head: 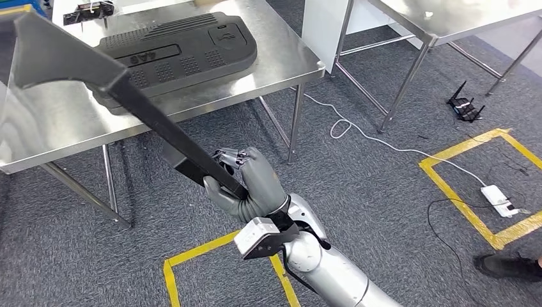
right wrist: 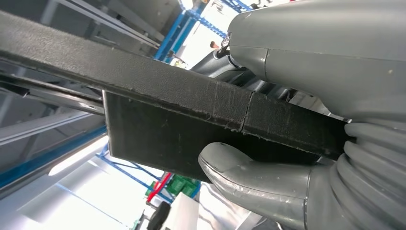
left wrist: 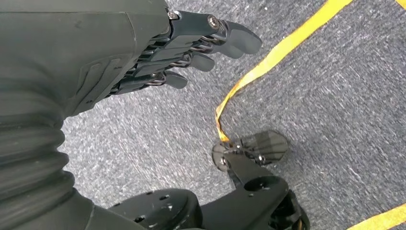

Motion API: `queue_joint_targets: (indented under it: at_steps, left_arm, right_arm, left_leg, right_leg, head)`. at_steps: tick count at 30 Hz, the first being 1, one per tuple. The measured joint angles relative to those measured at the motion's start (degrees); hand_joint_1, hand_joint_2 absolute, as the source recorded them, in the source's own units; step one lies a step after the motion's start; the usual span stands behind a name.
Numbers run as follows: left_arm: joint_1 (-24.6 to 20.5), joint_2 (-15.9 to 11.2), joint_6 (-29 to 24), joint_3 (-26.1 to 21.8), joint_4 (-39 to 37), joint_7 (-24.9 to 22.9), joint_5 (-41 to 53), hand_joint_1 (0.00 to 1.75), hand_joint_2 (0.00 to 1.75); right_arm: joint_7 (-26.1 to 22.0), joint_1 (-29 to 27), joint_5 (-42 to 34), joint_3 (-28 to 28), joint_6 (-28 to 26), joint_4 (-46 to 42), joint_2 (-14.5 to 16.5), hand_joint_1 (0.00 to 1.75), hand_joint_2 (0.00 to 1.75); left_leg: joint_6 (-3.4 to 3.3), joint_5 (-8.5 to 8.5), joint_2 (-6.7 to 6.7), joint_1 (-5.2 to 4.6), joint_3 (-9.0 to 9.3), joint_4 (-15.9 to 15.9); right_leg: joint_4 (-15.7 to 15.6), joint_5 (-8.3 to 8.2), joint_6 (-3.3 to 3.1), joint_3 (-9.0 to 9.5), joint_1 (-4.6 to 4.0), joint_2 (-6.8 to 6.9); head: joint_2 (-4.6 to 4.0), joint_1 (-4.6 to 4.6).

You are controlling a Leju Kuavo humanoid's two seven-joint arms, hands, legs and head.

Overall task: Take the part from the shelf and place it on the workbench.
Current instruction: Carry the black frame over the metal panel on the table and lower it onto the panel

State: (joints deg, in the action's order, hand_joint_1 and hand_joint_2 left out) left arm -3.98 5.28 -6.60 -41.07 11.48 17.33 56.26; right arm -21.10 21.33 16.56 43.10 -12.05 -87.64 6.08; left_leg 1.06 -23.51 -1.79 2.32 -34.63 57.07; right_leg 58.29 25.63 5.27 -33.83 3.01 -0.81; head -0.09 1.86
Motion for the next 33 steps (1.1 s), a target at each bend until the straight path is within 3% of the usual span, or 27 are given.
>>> queue_joint_targets:
  at_steps: [2, 5, 6, 8, 10, 11, 12, 14, 15, 17, 20, 22, 24, 25, 26, 27, 29, 31, 33]
  left_arm:
    - [0.0, -0.1, 0.0, 0.0, 0.0, 0.0, 0.0, 0.00, 1.75]
    - [0.1, 0.0, 0.0, 0.0, 0.0, 0.0, 0.0, 0.00, 1.75]
    - [0.1, 0.0, 0.0, 0.0, 0.0, 0.0, 0.0, 0.00, 1.75]
    - [0.0, 0.0, 0.0, 0.0, 0.0, 0.0, 0.0, 0.00, 1.75]
    - [0.1, 0.0, 0.0, 0.0, 0.0, 0.0, 0.0, 0.00, 1.75]
    - [0.1, 0.0, 0.0, 0.0, 0.0, 0.0, 0.0, 0.00, 1.75]
    - [0.1, 0.0, 0.0, 0.0, 0.0, 0.0, 0.0, 0.00, 1.75]
    - [0.0, 0.0, 0.0, 0.0, 0.0, 0.0, 0.0, 0.00, 1.75]
    - [0.0, 0.0, 0.0, 0.0, 0.0, 0.0, 0.0, 0.00, 1.75]
    - [-0.2, 0.0, 0.0, 0.0, 0.0, 0.0, 0.0, 0.00, 1.75]
    - [-0.2, 0.0, 0.1, 0.0, 0.0, 0.0, 0.0, 0.00, 1.75]
    - [-0.2, 0.1, 0.0, 0.0, 0.0, 0.0, 0.0, 0.00, 1.75]
    - [-0.2, 0.1, 0.0, -0.1, 0.0, 0.0, 0.0, 0.00, 1.75]
    - [-0.2, 0.1, 0.0, -0.1, 0.0, 0.0, 0.0, 0.00, 1.75]
    - [-0.2, 0.1, 0.0, -0.1, 0.0, 0.0, 0.0, 0.00, 1.75]
    - [-0.2, 0.1, 0.0, -0.1, 0.0, 0.0, 0.0, 0.00, 1.75]
    - [-0.2, 0.2, 0.0, -0.1, 0.0, 0.0, 0.1, 0.00, 1.75]
    - [-0.2, 0.3, 0.0, -0.1, 0.0, 0.1, 0.1, 0.00, 1.75]
    - [0.0, 0.3, 0.0, -0.1, 0.0, 0.1, 0.1, 0.00, 1.75]
  right_arm:
    - [0.0, 0.0, 0.0, 0.0, 0.0, 0.0, 0.0, 1.75, 1.75]
    - [0.0, 0.0, 0.1, 0.0, 0.0, 0.0, 0.0, 1.75, 1.75]
    - [0.0, 0.0, 0.2, 0.0, 0.0, 0.0, 0.1, 1.75, 1.75]
    - [0.0, 0.0, 0.2, 0.1, 0.0, 0.0, 0.2, 1.75, 1.75]
    - [0.0, 0.0, 0.2, 0.1, 0.0, 0.1, 0.2, 1.75, 1.75]
    - [0.0, 0.0, 0.2, 0.1, 0.0, 0.1, 0.2, 1.75, 1.75]
    - [0.0, 0.0, 0.2, 0.1, 0.0, 0.1, 0.2, 1.75, 1.75]
    - [0.0, 0.0, 0.2, 0.1, 0.0, 0.1, 0.2, 1.75, 1.75]
    - [0.0, 0.1, 0.2, 0.1, 0.0, 0.1, 0.2, 1.75, 1.75]
    - [0.0, 0.1, 0.2, 0.1, 0.0, 0.1, 0.2, 1.75, 1.75]
    - [0.0, 0.2, 0.2, 0.1, 0.0, 0.1, 0.2, 1.75, 1.75]
    - [0.0, 0.3, 0.2, 0.1, 0.0, 0.2, 0.2, 1.75, 1.75]
    - [0.0, 0.2, 0.2, 0.1, 0.0, 0.2, 0.0, 1.75, 1.75]
    - [0.1, 0.0, 0.2, 0.1, 0.0, 0.2, -0.2, 1.75, 1.75]
    - [0.1, 0.0, 0.2, 0.1, 0.0, 0.2, -0.3, 1.75, 1.75]
    - [0.1, -0.1, 0.2, 0.1, 0.0, 0.2, -0.3, 1.75, 1.75]
    - [0.1, 0.0, 0.2, 0.1, 0.0, 0.2, -0.3, 1.75, 1.75]
    - [0.1, 0.0, 0.2, 0.1, 0.0, 0.2, -0.3, 1.75, 1.75]
    - [0.1, 0.0, 0.3, 0.1, 0.0, 0.2, -0.3, 1.75, 1.75]
  left_leg:
    - [0.92, -0.01, -0.32, 0.03, -0.12, 0.1]
    - [1.47, -1.00, 0.42, 0.43, -0.56, 1.5]
    - [1.46, -2.43, 0.91, 0.44, -1.63, 4.0]
    - [1.27, -6.16, 1.52, 0.25, -5.40, 12.0]
    - [0.93, -7.65, 1.54, 0.01, -8.33, 17.5]
    - [0.61, -6.74, 1.56, -0.13, -8.27, 17.1]
    - [0.18, -4.91, 1.63, -0.31, -7.08, 14.4]
    - [-0.68, -1.28, 2.44, -0.91, -3.42, 6.9]
    - [-0.94, -0.48, 2.85, -1.25, -2.11, 4.2]
    - [-1.10, -0.62, 3.06, -1.87, -1.47, 2.4]
    - [-1.71, -0.44, 2.07, -1.79, -1.45, 1.8]
    - [-2.21, -0.23, 1.51, -1.57, -1.36, 1.5]
    - [-2.44, -0.21, 0.86, -1.60, -1.43, 1.5]
    - [-2.45, -0.22, 0.51, -1.62, -1.43, 1.5]
    - [-2.45, -0.23, 0.14, -1.62, -1.41, 1.5]
    - [-2.44, -0.23, -0.24, -1.61, -1.38, 1.5]
    - [-2.31, -0.25, -1.02, -1.69, -1.34, 1.6]
    - [-1.95, -0.27, -1.54, -1.91, -1.44, 1.7]
    - [-1.36, -0.17, -1.77, -1.91, -1.52, 1.6]
  right_leg:
    - [-0.5, -0.12, -1.28, 0.47, -0.38, -0.19]
    - [-0.2, -0.10, -2.94, 0.55, -0.57, 0.15]
    - [-0.3, -0.07, -3.40, 0.68, -0.68, 0.32]
    - [-0.2, 0.13, -4.01, 0.86, -1.21, 0.70]
    - [-0.2, 0.31, -4.38, 1.01, -1.79, 1.03]
    - [-0.2, 0.42, -4.52, 1.16, -2.02, 1.15]
    - [-0.2, 0.55, -4.65, 1.38, -2.18, 1.29]
    - [-0.1, 0.90, -4.71, 1.83, -2.57, 1.59]
    - [-0.1, 1.05, -4.62, 1.87, -2.74, 1.75]
    - [-0.1, 1.23, -4.23, 1.73, -2.98, 2.20]
    - [0.7, 2.02, -3.58, 1.19, -2.71, 2.45]
    - [5.9, 4.42, -3.68, -1.47, -2.57, 1.74]
    - [13.7, 7.10, -3.88, -5.56, -2.54, 1.25]
    - [16.1, 7.53, -3.70, -7.03, -2.54, 1.12]
    - [16.3, 7.01, -3.29, -7.46, -2.50, 1.04]
    - [14.0, 5.64, -2.77, -6.73, -2.44, 0.98]
    - [5.8, 2.10, -2.02, -3.26, -2.29, 0.44]
    - [0.7, 0.12, -2.44, -0.80, -2.28, -0.03]
    - [0.1, -0.32, -3.41, -0.35, -2.49, 0.07]
  head:
    - [0.00, 0.05]
    - [0.00, 0.17]
    - [0.00, 0.21]
    - [0.00, 0.24]
    - [0.00, 0.23]
    - [0.00, 0.23]
    - [0.00, 0.22]
    - [0.00, 0.20]
    - [0.00, 0.20]
    - [0.00, 0.16]
    - [0.00, 0.12]
    - [0.00, 0.04]
    - [0.00, 0.00]
    - [0.00, 0.00]
    - [0.00, -0.01]
    - [0.00, -0.01]
    - [0.00, -0.02]
    - [0.00, 0.04]
    - [0.00, 0.09]
